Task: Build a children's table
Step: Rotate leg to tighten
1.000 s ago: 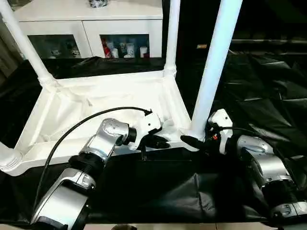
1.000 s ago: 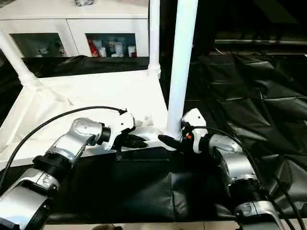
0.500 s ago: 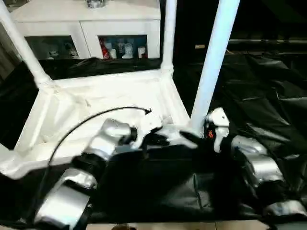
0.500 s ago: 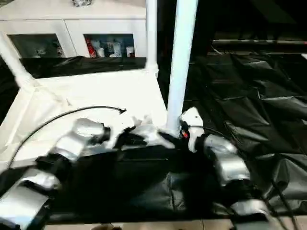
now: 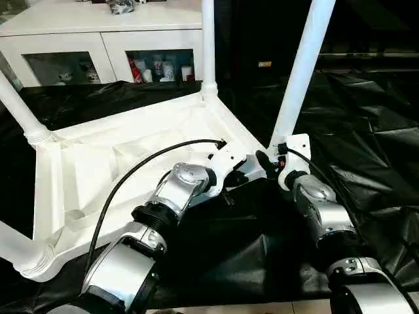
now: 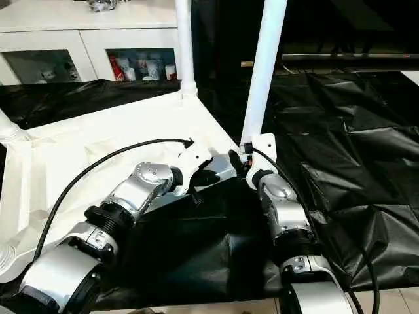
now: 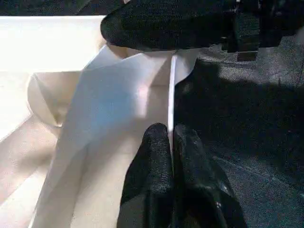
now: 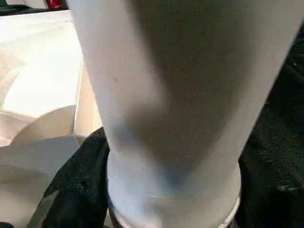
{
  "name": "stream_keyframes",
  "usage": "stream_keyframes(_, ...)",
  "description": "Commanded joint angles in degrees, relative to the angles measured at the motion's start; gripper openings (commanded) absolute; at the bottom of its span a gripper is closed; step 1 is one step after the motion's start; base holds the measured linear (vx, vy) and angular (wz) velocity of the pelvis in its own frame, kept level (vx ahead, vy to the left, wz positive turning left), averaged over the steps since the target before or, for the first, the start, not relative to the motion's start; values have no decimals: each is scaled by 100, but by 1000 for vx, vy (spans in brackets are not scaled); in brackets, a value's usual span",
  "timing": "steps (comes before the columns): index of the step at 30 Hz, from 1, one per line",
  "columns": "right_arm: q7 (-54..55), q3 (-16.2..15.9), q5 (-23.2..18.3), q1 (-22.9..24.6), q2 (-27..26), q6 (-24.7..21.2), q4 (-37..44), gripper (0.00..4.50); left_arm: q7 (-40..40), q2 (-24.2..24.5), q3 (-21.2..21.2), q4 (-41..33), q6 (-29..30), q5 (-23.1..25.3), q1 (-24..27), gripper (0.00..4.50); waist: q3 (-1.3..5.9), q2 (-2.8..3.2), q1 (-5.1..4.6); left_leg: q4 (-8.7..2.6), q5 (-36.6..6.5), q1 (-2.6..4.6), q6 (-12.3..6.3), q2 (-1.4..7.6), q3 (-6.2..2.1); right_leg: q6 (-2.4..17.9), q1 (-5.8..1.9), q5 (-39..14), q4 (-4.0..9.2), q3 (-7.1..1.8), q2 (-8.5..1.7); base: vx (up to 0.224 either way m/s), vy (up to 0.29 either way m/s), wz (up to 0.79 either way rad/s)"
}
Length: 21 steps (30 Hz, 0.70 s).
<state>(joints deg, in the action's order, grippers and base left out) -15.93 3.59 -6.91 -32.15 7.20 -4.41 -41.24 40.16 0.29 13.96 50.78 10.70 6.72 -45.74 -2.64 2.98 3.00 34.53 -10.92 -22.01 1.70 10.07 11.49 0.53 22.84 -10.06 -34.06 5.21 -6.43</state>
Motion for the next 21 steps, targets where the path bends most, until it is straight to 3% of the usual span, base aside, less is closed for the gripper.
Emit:
stream_keyframes(1,-442,-78,-217,144,-125,-107,-27,366,-136,119,-231,-26,-257,-139,72,0,371,-100,-13,-422,-1079,69,-545,278,-153,1196,-281,-1368,446,-240,-292,0,0,0)
stream_keyframes(5,-918,-142,-269,146,137,-311,179,396,122,301,-202,-74,-326,-167,118,0,371,-115,-77,-424,-1156,60,-514,278,-156,1218,-297,-1394,444,-234,-281,0,0,0)
stream_keyframes(7,-1669,-364,-276,358,606,-530,665,396,539,497,-145,-151,-499,-196,164,0,370,-132,-83,-414,-1113,43,-566,267,-157,1199,-319,-1386,451,-229,-282,0,0,0)
stream_keyframes(12,-3010,-430,-580,712,1395,-694,1367,396,1724,841,-18,-581,-782,-458,359,0,393,-146,-28,-371,-790,29,-788,292,-143,1319,-314,-1066,394,-232,-294,0,0,0)
stream_keyframes(16,-3647,-500,-657,739,1794,-672,1553,396,2605,1147,171,-882,-657,-586,458,0,394,-85,12,-374,-818,54,-759,330,-135,1473,-283,-935,356,-226,-278,0,0,0)
stream_keyframes(21,-3963,-630,-669,763,1887,-774,1648,396,2883,1165,184,-985,-581,-651,491,0,392,-97,65,-378,-823,67,-680,335,-130,1531,-276,-818,337,-236,-276,0,0,0)
